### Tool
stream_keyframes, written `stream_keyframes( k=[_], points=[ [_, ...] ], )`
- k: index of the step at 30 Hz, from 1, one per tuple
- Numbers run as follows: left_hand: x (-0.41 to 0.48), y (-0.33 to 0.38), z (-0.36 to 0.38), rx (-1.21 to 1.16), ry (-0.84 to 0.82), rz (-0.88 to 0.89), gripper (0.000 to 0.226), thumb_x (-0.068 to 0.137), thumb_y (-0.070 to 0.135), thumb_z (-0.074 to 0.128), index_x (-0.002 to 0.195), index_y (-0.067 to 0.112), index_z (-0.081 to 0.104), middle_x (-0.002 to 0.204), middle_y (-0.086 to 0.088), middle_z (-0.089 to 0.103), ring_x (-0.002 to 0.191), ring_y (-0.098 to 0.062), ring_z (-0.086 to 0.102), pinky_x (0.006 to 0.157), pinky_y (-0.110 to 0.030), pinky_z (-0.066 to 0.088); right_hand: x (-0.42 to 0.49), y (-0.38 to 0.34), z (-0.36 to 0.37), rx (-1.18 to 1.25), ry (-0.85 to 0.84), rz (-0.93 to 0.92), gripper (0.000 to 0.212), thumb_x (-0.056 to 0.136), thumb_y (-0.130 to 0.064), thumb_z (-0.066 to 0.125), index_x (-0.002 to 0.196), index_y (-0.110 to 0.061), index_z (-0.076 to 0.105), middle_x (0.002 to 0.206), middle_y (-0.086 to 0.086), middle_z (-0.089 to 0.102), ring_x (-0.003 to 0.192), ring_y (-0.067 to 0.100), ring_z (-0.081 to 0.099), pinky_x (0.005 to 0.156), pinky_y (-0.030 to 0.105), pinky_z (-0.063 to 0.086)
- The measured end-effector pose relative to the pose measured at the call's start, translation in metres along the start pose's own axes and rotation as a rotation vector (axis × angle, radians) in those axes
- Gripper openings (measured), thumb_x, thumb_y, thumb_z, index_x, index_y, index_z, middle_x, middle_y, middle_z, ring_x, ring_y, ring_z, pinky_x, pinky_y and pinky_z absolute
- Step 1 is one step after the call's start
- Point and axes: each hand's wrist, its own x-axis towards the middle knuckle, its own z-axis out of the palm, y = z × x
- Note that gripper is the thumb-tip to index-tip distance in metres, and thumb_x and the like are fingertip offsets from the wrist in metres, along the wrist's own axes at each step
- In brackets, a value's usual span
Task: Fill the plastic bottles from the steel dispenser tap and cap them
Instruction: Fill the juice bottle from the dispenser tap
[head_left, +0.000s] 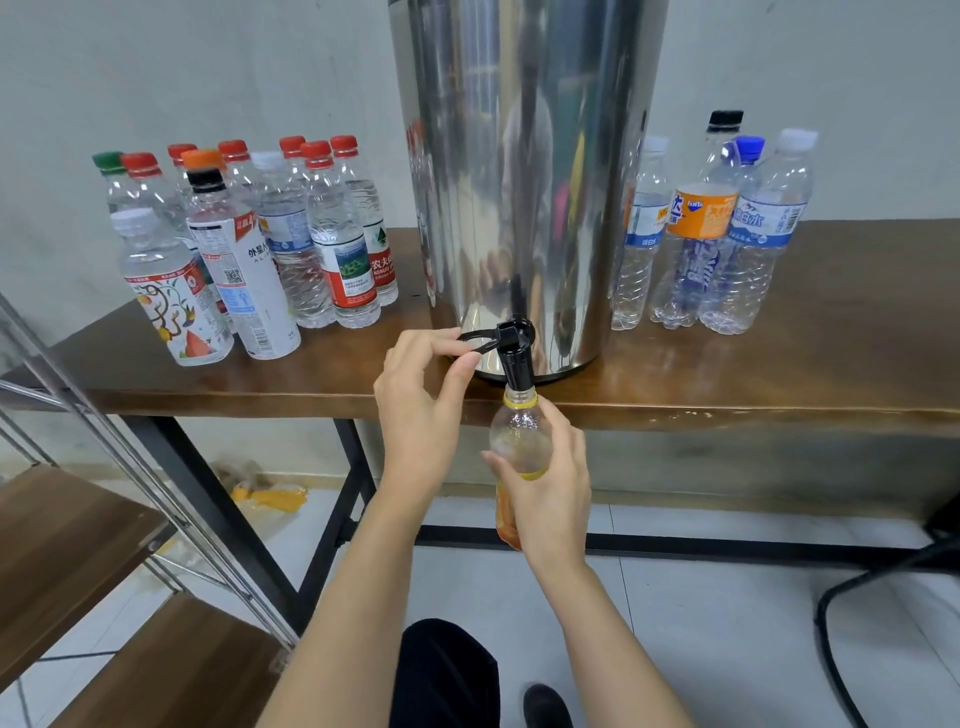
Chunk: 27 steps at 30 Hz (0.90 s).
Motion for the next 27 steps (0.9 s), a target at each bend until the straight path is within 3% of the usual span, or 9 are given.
stream_keyframes(
  k=[4,10,14,21,27],
  points=[
    [-0.002,0.004,0.002,-0.019,0.033,-0.054,0.014,0.090,0.036,0.061,0.084,0.048,0.058,0.107,0.022,0.063,0.111,-0.009,0.059,0.083,-0.057,0.050,0.002,0.000,-0.003,0.007,-0.024,0.001,0.078,0.075,-0.033,0.084,0.143,-0.034,0.044,0.134,-0.011,0.049,0.118,0.002,0.047,0.086,0.018,0.036],
    [-0.002,0.006,0.001,-0.023,0.033,-0.052,0.014,0.090,0.034,0.062,0.084,0.046,0.058,0.105,0.022,0.063,0.110,-0.007,0.059,0.088,-0.054,0.049,0.006,0.001,-0.007,0.009,-0.054,0.003,0.077,0.073,-0.033,0.086,0.140,-0.036,0.046,0.130,-0.013,0.050,0.108,-0.006,0.043,0.078,0.010,0.036],
    [-0.003,0.009,0.002,-0.043,0.034,-0.050,0.029,0.092,0.016,0.066,0.086,0.043,0.057,0.104,0.021,0.062,0.110,-0.006,0.059,0.096,-0.045,0.047,0.007,0.002,-0.008,0.029,-0.074,0.015,0.076,0.073,-0.032,0.086,0.137,-0.039,0.046,0.128,-0.015,0.049,0.108,-0.008,0.043,0.079,0.009,0.037],
    [-0.003,0.008,0.003,-0.060,0.023,-0.058,0.031,0.092,0.010,0.067,0.086,0.039,0.058,0.103,0.017,0.061,0.106,0.003,0.058,0.092,-0.023,0.045,0.008,0.001,-0.011,0.047,-0.087,0.016,0.074,0.072,-0.029,0.087,0.133,-0.040,0.048,0.126,-0.017,0.050,0.105,-0.012,0.041,0.078,0.003,0.035],
    [-0.003,0.010,0.002,-0.062,0.018,-0.073,0.029,0.092,0.011,0.067,0.086,0.038,0.058,0.103,0.020,0.061,0.106,0.005,0.057,0.082,-0.024,0.046,0.008,0.000,-0.012,0.048,-0.096,0.024,0.074,0.072,-0.029,0.087,0.133,-0.040,0.048,0.128,-0.017,0.050,0.107,-0.008,0.043,0.077,0.000,0.035]
  ],
)
